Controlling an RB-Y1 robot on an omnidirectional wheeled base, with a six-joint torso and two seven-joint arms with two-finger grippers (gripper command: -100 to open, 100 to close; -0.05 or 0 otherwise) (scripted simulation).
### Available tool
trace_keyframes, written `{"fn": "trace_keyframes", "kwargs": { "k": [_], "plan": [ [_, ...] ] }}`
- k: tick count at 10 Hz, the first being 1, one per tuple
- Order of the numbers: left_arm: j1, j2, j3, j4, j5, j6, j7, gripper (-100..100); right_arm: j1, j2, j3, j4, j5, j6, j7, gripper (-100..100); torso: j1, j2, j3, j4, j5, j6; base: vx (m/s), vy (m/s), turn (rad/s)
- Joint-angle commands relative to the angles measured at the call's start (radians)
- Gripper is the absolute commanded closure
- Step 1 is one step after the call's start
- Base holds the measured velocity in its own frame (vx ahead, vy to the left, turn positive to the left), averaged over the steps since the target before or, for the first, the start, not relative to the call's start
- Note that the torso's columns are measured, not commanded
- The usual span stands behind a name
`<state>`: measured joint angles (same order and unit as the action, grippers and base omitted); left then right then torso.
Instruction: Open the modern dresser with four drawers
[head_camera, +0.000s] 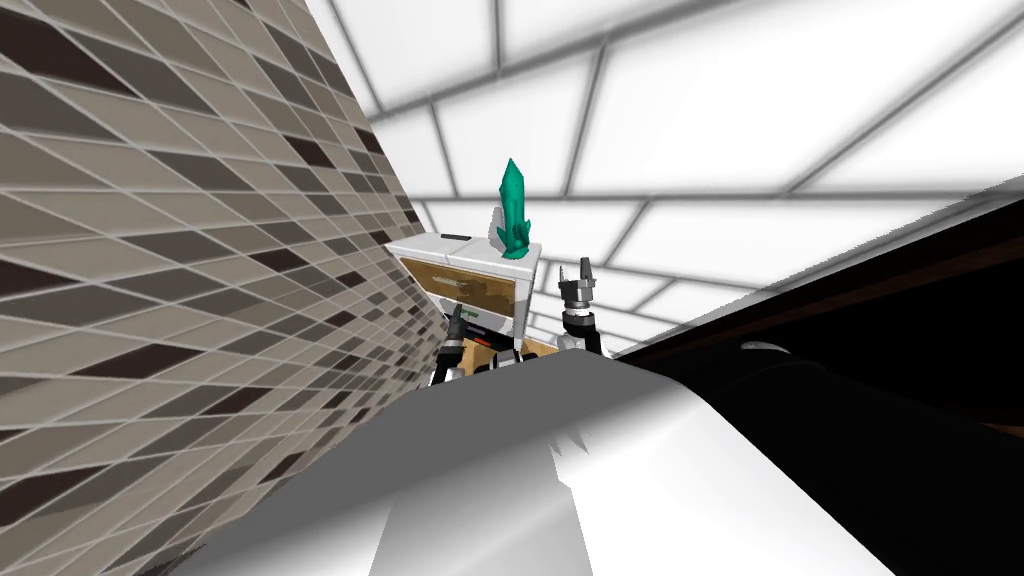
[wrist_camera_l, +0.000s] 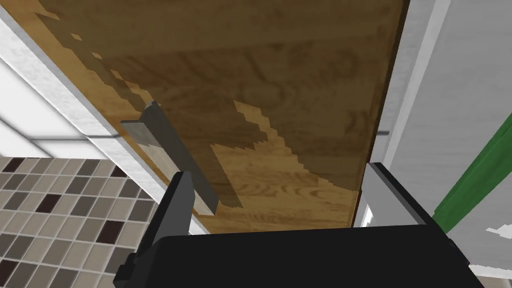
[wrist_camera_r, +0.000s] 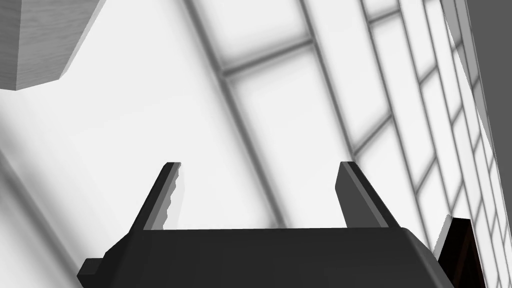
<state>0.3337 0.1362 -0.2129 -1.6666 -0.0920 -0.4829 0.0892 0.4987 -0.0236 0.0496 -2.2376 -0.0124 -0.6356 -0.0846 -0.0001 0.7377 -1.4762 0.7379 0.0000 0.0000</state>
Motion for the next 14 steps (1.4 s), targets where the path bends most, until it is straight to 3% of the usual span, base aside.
{"fn": "trace_keyframes", "kwargs": {
  "k": [1, 12, 13, 14],
  "plan": [
    [-0.018, 0.015, -0.028, 0.068, -0.014, 0.007, -0.005, -100, 0.000, 0.000, 0.000, 0.000, 0.000, 0.000, 0.000, 0, 0.000, 0.000, 0.000, 0.000, 0.000, 0.000, 0.016, 0.062, -0.123],
    [-0.089, 0.071, -0.135, 0.316, -0.072, 0.032, -0.034, -100, 0.000, 0.000, 0.000, 0.000, 0.000, 0.000, 0.000, 0, -0.001, 0.001, 0.000, 0.000, 0.000, 0.000, 0.015, 0.061, -0.103],
    [-0.083, 0.067, -0.127, 0.304, -0.068, 0.025, -0.034, -100, 0.000, 0.000, 0.000, 0.000, 0.000, 0.000, 0.000, 0, 0.002, 0.000, 0.000, 0.000, 0.000, 0.000, 0.004, 0.037, -0.025],
    [-0.134, 0.060, -0.083, 0.356, -0.054, 0.010, -0.049, -100, 0.000, 0.000, 0.000, 0.000, 0.000, 0.000, 0.000, 0, 0.000, 0.001, 0.000, 0.000, 0.000, 0.000, -0.077, 0.022, -0.202]
  ]
}}
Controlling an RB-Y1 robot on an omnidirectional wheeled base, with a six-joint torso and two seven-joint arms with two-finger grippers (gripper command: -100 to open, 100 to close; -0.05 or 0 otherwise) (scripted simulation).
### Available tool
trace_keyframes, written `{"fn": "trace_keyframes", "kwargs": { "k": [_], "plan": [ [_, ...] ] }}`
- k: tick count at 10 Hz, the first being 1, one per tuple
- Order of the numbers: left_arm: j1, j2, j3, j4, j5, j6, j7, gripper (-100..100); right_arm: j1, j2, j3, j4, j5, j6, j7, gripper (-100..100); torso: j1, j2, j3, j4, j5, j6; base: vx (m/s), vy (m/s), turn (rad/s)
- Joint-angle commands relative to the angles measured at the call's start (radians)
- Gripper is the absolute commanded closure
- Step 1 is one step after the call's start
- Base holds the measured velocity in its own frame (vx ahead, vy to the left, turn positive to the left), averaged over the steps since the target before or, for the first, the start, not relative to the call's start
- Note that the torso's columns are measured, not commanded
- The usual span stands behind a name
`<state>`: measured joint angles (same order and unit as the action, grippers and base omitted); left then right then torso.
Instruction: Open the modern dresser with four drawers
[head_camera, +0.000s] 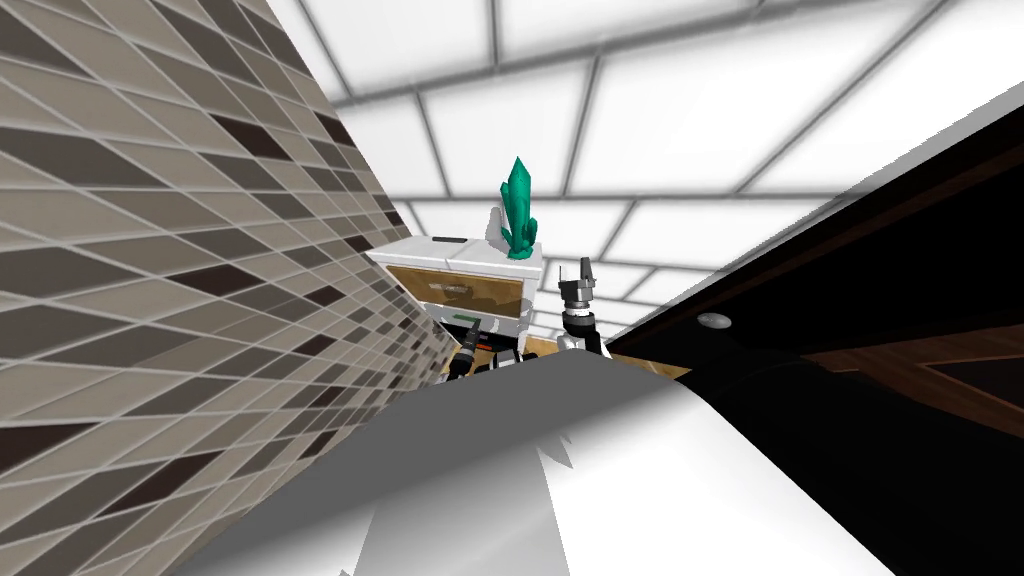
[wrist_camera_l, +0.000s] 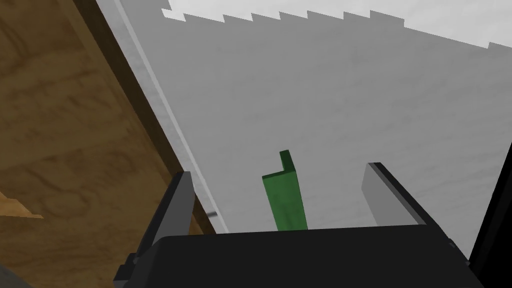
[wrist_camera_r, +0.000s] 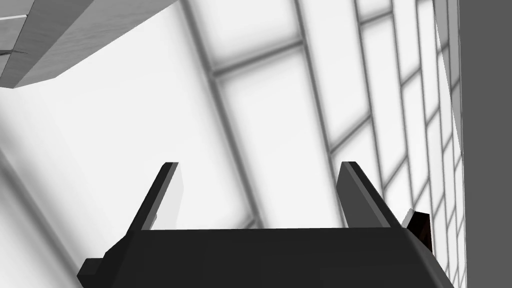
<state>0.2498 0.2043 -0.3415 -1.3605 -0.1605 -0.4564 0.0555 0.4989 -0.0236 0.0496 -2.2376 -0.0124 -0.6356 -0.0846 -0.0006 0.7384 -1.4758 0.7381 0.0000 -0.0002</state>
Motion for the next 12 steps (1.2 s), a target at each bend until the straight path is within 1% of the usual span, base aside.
{"fn": "trace_keyframes", "kwargs": {
  "k": [1, 2, 3, 4, 5, 6, 7, 8, 10, 11, 12],
  "plan": [
    [-0.071, -0.008, 0.046, 0.092, 0.015, -0.016, -0.015, -100, 0.000, 0.000, 0.000, 0.000, 0.000, 0.000, 0.000, 0, -0.001, 0.003, 0.002, 0.001, 0.000, 0.001, -0.089, 0.041, -0.174],
    [-0.114, -0.016, 0.092, 0.135, 0.030, -0.032, -0.031, -100, 0.000, 0.000, 0.000, 0.000, 0.000, 0.000, 0.000, 0, 0.001, 0.003, 0.002, 0.001, 0.000, 0.000, -0.114, 0.047, -0.332],
    [-0.142, -0.016, 0.092, 0.177, 0.030, -0.032, -0.031, -100, -0.001, 0.000, 0.000, 0.000, 0.000, 0.000, 0.000, 0, 0.001, 0.003, 0.002, 0.001, 0.000, 0.001, -0.108, 0.048, -0.101],
    [-0.181, -0.024, 0.138, 0.217, 0.045, -0.048, -0.046, -100, 0.000, 0.000, 0.000, 0.000, 0.000, 0.000, 0.000, 0, 0.001, 0.000, 0.000, 0.000, 0.000, -0.001, -0.124, 0.047, -0.163],
    [-0.214, -0.024, 0.138, 0.252, 0.045, -0.048, -0.046, -100, 0.000, 0.000, 0.000, 0.000, 0.000, 0.000, 0.000, 0, 0.001, 0.000, 0.000, 0.000, 0.000, 0.000, -0.104, 0.026, -0.160],
    [-0.214, -0.024, 0.138, 0.276, 0.045, -0.048, -0.046, -100, 0.000, 0.000, 0.000, 0.000, 0.000, 0.000, 0.000, 0, -0.001, -0.002, -0.001, 0.000, 0.000, 0.000, -0.044, 0.002, -0.003],
    [-0.260, -0.032, 0.184, 0.312, 0.059, -0.065, -0.061, -100, 0.000, 0.000, 0.000, 0.000, 0.000, 0.000, 0.000, 0, -0.001, -0.004, -0.002, -0.001, 0.000, 0.000, -0.089, 0.004, -0.199],
    [-0.285, -0.032, 0.184, 0.341, 0.059, -0.065, -0.061, -100, 0.000, 0.000, 0.000, 0.000, 0.000, 0.000, 0.000, 0, 0.000, -0.001, -0.001, 0.000, 0.000, 0.001, -0.082, 0.011, -0.158],
    [-0.285, -0.032, 0.184, 0.367, 0.059, -0.065, -0.061, -100, 0.000, 0.000, 0.000, 0.000, 0.000, 0.000, 0.000, 0, 0.001, -0.002, -0.001, -0.001, 0.000, 0.000, -0.017, 0.012, 0.009],
    [-0.330, -0.040, 0.230, 0.401, 0.074, -0.081, -0.077, -100, 0.000, 0.000, 0.000, 0.000, 0.000, 0.000, 0.000, 0, 0.001, -0.003, -0.002, -0.001, 0.000, 0.000, -0.069, 0.017, -0.251],
    [-0.350, -0.040, 0.230, 0.426, 0.074, -0.081, -0.077, -100, 0.000, 0.000, 0.000, 0.000, 0.000, 0.000, 0.000, 0, 0.001, 0.001, 0.000, 0.000, 0.000, 0.001, -0.086, 0.018, -0.154]
  ]
}}
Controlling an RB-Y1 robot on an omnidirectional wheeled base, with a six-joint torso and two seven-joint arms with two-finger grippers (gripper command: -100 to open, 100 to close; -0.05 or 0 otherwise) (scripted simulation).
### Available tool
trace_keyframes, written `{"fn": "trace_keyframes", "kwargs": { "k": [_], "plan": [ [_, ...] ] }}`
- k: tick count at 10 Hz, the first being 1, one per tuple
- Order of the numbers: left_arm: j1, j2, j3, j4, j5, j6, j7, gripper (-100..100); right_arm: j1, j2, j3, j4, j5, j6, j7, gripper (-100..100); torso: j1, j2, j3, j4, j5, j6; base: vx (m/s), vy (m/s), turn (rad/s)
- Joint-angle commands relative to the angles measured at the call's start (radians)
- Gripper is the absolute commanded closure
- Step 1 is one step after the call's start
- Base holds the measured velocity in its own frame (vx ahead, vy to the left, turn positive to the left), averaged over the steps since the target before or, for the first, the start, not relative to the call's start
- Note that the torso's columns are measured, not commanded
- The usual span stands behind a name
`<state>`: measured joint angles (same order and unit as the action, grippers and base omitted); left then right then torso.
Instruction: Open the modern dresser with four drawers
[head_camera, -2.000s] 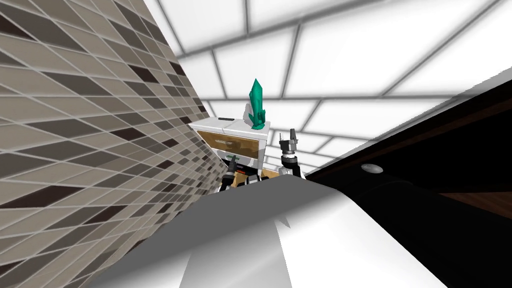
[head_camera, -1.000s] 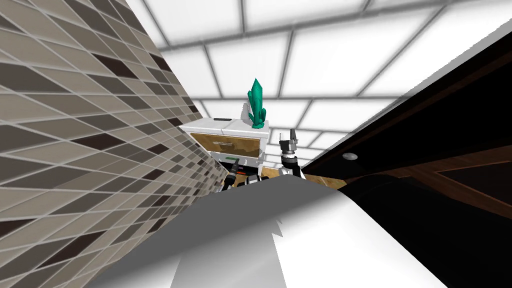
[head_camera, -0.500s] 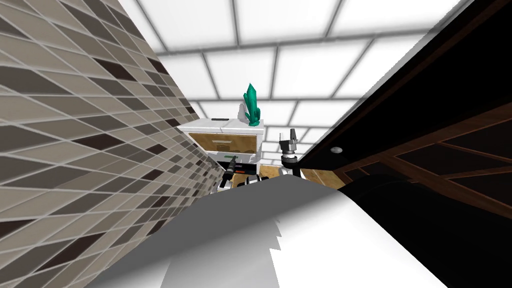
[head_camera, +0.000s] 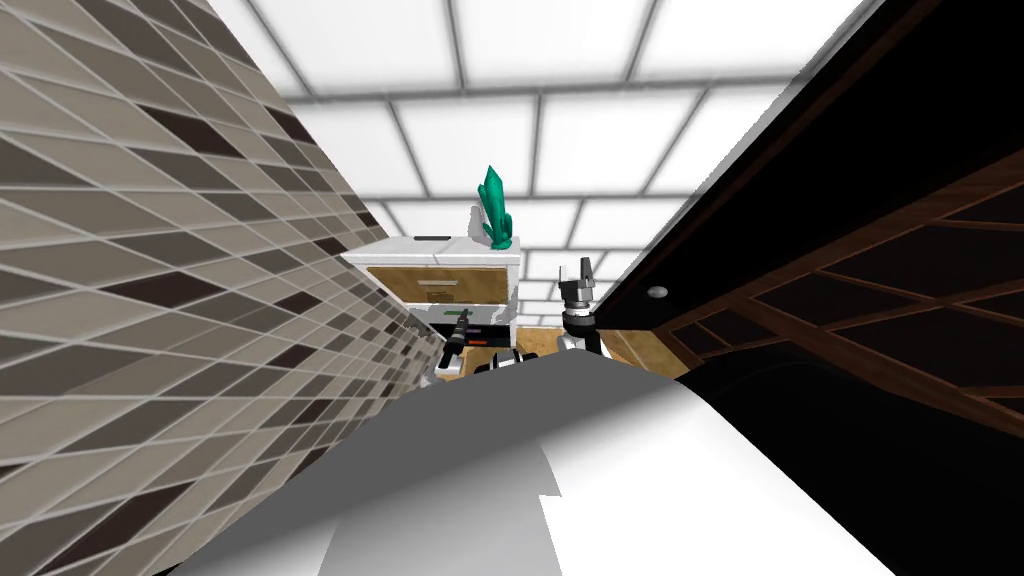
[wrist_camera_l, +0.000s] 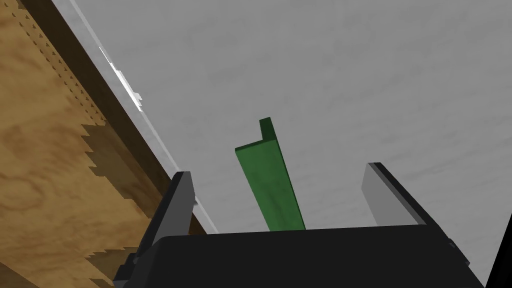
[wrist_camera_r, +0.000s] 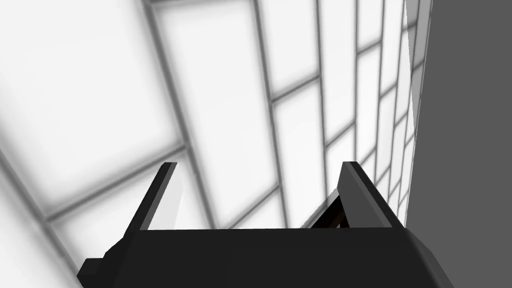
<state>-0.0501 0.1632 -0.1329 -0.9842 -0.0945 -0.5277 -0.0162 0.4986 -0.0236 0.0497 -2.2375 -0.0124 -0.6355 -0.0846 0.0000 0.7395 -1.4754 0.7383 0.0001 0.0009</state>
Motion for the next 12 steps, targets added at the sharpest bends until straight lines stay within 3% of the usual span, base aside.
{"fn": "trace_keyframes", "kwargs": {
  "k": [1, 2, 3, 5, 6, 8, 9, 10, 12],
  "plan": [
    [-0.056, 0.001, 0.022, 0.081, 0.008, -0.009, -0.005, -100, 0.000, 0.000, 0.000, 0.000, 0.000, 0.000, 0.000, 0, 0.000, 0.001, 0.001, 0.000, 0.000, -0.001, -0.049, 0.010, 0.014],
    [-0.056, 0.001, 0.022, 0.083, 0.008, -0.009, -0.005, -100, 0.000, 0.000, 0.000, 0.000, 0.000, 0.000, 0.000, 0, 0.000, -0.001, 0.000, 0.000, 0.000, -0.002, -0.016, 0.006, 0.027],
    [-0.104, -0.007, 0.068, 0.125, 0.023, -0.026, -0.020, -100, 0.000, 0.000, 0.000, 0.000, 0.000, 0.000, 0.000, 0, 0.000, -0.004, -0.002, -0.001, 0.000, -0.001, -0.061, 0.012, -0.286],
    [-0.127, -0.007, 0.068, 0.166, 0.023, -0.026, -0.020, -100, 0.000, 0.000, 0.000, 0.000, 0.000, 0.000, 0.000, 0, 0.000, 0.001, 0.001, 0.000, 0.000, -0.001, -0.075, 0.017, -0.055],
    [-0.174, -0.015, 0.114, 0.204, 0.038, -0.042, -0.035, -100, 0.000, 0.000, 0.000, 0.000, 0.000, 0.000, 0.000, 0, 0.000, -0.002, 0.000, 0.000, 0.000, -0.001, -0.086, 0.012, -0.241],
    [-0.198, -0.015, 0.114, 0.267, 0.038, -0.042, -0.035, -100, 0.000, 0.000, 0.000, 0.000, 0.000, 0.000, 0.000, 0, 0.000, -0.001, 0.000, 0.000, 0.000, -0.001, -0.062, 0.012, -0.061],
    [-0.240, -0.023, 0.160, 0.292, 0.053, -0.058, -0.051, -100, 0.000, 0.000, 0.000, 0.000, 0.000, 0.000, 0.000, 0, 0.000, -0.003, -0.002, -0.001, 0.000, -0.002, -0.087, 0.008, -0.215],
    [-0.267, -0.023, 0.160, 0.320, 0.053, -0.058, -0.051, -100, 0.000, 0.000, 0.000, 0.000, 0.000, 0.000, 0.000, 0, 0.000, -0.001, -0.001, 0.000, 0.000, 0.000, -0.093, 0.009, -0.180],
    [-0.270, -0.023, 0.160, 0.358, 0.053, -0.058, -0.051, -100, 0.000, 0.000, 0.000, 0.000, 0.000, 0.000, 0.000, 0, 0.000, -0.003, -0.001, -0.001, 0.000, -0.002, -0.029, 0.001, 0.027]
  ]
}}
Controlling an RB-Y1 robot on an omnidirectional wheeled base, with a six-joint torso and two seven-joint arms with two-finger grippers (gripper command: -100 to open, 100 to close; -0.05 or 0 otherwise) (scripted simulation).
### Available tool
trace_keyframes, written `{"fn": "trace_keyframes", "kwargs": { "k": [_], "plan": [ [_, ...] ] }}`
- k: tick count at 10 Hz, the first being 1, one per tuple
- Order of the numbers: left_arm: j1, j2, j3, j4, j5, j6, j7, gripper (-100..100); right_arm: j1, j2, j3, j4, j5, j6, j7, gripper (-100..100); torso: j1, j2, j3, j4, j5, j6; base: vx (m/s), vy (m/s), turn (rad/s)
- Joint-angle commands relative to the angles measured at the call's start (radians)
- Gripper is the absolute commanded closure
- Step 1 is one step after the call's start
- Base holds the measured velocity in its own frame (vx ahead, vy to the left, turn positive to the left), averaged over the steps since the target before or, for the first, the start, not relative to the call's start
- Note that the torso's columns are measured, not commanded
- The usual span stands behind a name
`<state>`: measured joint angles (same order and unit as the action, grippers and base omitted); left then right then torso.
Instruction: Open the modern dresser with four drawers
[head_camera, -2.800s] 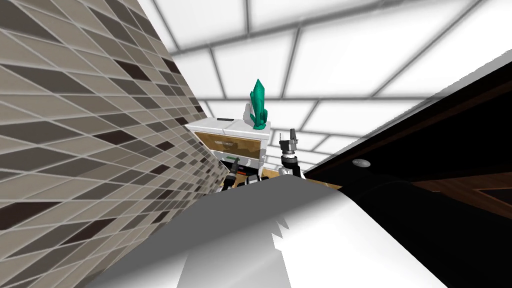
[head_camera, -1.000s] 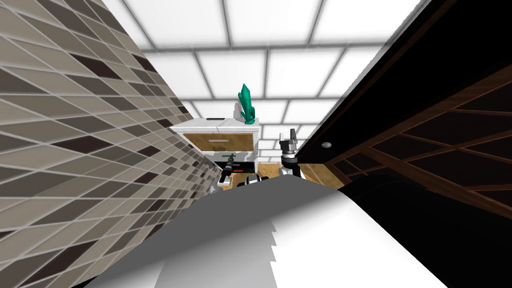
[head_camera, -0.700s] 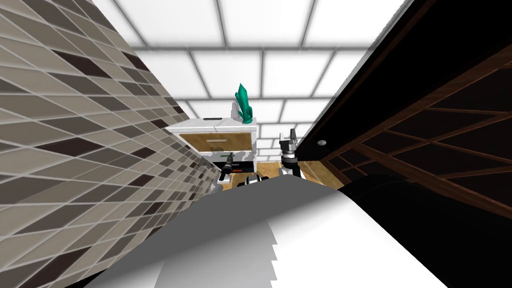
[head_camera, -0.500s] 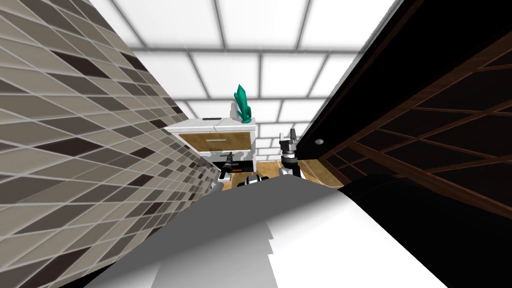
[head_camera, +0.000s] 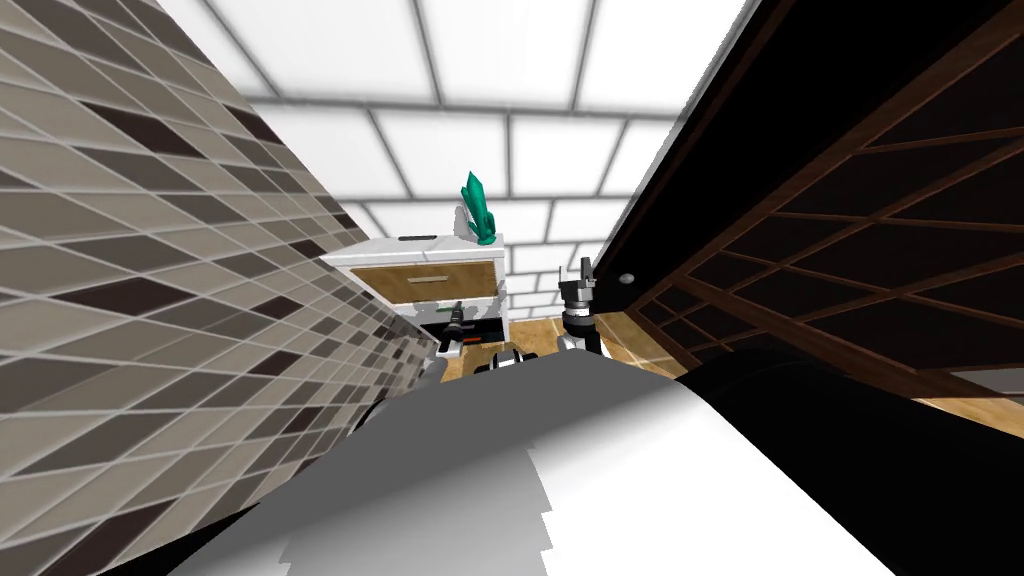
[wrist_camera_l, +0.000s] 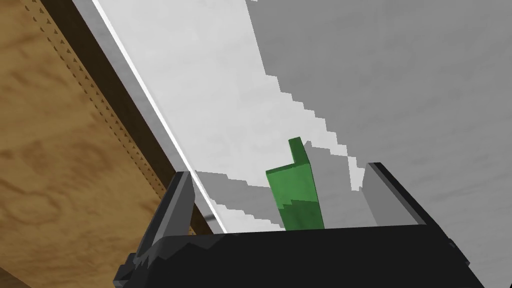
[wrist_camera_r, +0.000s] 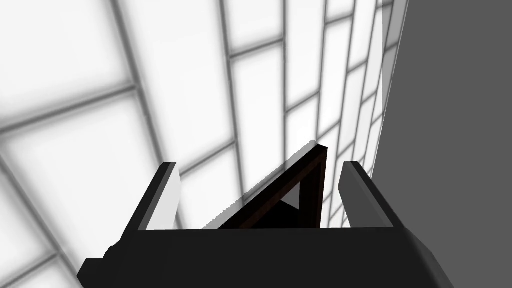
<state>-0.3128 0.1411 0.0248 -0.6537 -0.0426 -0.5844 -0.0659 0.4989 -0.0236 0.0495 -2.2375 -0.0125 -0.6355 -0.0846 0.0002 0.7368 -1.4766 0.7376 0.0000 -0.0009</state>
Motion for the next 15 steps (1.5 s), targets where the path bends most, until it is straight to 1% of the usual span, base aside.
{"fn": "trace_keyframes", "kwargs": {
  "k": [1, 2, 3, 4, 5, 7, 8, 9, 10, 11, 12, 13, 14, 15],
  "plan": [
    [-0.054, -0.009, 0.048, 0.069, 0.016, -0.017, -0.016, -100, 0.000, 0.000, 0.000, 0.000, 0.000, 0.000, 0.000, 0, 0.000, -0.002, -0.001, 0.000, 0.000, 0.001, -0.066, 0.000, -0.268],
    [-0.078, -0.009, 0.048, 0.110, 0.016, -0.017, -0.016, -100, 0.000, 0.000, 0.000, 0.000, 0.000, 0.000, 0.000, 0, -0.001, 0.002, 0.001, 0.001, 0.000, 0.002, -0.097, 0.014, -0.146],
    [-0.118, -0.017, 0.095, 0.150, 0.030, -0.034, -0.032, -100, 0.000, 0.000, 0.000, 0.000, 0.000, 0.000, 0.000, 0, 0.000, 0.003, 0.002, 0.001, 0.000, 0.002, -0.135, -0.013, -0.264],
    [-0.132, -0.017, 0.095, 0.157, 0.030, -0.034, -0.032, -100, 0.000, 0.000, 0.000, 0.000, 0.000, 0.000, 0.000, 0, -0.002, 0.005, 0.003, 0.001, 0.000, 0.002, -0.112, -0.004, -0.108],
    [-0.149, -0.017, 0.095, 0.205, 0.030, -0.034, -0.032, -100, 0.000, 0.000, 0.000, 0.000, 0.000, 0.000, 0.000, 0, 0.000, 0.002, 0.001, 0.001, 0.000, 0.000, -0.047, 0.012, 0.028],
    [-0.152, -0.016, 0.095, 0.216, 0.031, -0.042, -0.032, -100, 0.000, 0.000, 0.000, 0.000, 0.000, 0.000, 0.000, 0, 0.001, -0.004, -0.003, -0.001, 0.000, 0.001, -0.003, 0.006, 0.010],
    [-0.103, -0.009, 0.048, 0.170, 0.016, -0.017, -0.016, 100, 0.000, 0.000, 0.000, 0.000, 0.000, 0.000, 0.000, 0, 0.000, -0.002, -0.002, -0.001, 0.000, 0.001, 0.098, 0.007, 0.263],
    [-0.078, -0.009, 0.048, 0.132, 0.016, -0.017, -0.016, 100, 0.001, 0.000, 0.000, 0.000, 0.000, 0.000, 0.000, 0, 0.000, -0.004, -0.003, -0.001, 0.000, 0.000, 0.111, -0.001, 0.146],
    [-0.039, -0.001, 0.003, 0.097, 0.001, -0.001, -0.001, 100, 0.000, 0.000, 0.000, 0.000, 0.000, 0.000, 0.000, 0, 0.001, -0.004, -0.002, 0.000, -0.001, 0.001, 0.123, -0.014, 0.184],
    [-0.007, -0.001, 0.002, 0.045, 0.001, -0.001, -0.001, 100, 0.000, 0.000, 0.000, 0.000, 0.000, 0.000, 0.000, 0, 0.003, -0.006, -0.003, -0.002, 0.000, -0.002, 0.104, -0.037, 0.132],
    [0.033, 0.007, -0.044, 0.004, -0.014, 0.015, 0.014, 100, 0.000, 0.000, 0.000, 0.000, 0.000, 0.000, 0.000, 0, 0.005, -0.007, -0.004, -0.002, 0.000, -0.002, 0.147, -0.034, 0.246],
    [0.062, 0.007, -0.044, -0.029, -0.014, 0.015, 0.014, 100, 0.001, 0.000, 0.000, 0.000, 0.000, 0.000, 0.000, 0, 0.008, -0.011, -0.006, -0.003, 0.000, -0.005, 0.103, -0.024, 0.118],
    [0.064, 0.007, -0.044, -0.064, -0.014, 0.015, 0.014, 100, 0.000, 0.000, 0.000, 0.000, 0.000, 0.000, 0.000, 0, 0.011, -0.011, -0.006, -0.005, 0.002, -0.005, 0.013, -0.003, 0.006],
    [0.110, 0.015, -0.090, -0.092, -0.029, 0.031, 0.030, 100, 0.000, 0.000, 0.000, 0.000, 0.000, 0.000, 0.000, 0, 0.012, -0.008, -0.004, -0.002, 0.002, -0.003, 0.072, 0.003, 0.218]
  ]
}}
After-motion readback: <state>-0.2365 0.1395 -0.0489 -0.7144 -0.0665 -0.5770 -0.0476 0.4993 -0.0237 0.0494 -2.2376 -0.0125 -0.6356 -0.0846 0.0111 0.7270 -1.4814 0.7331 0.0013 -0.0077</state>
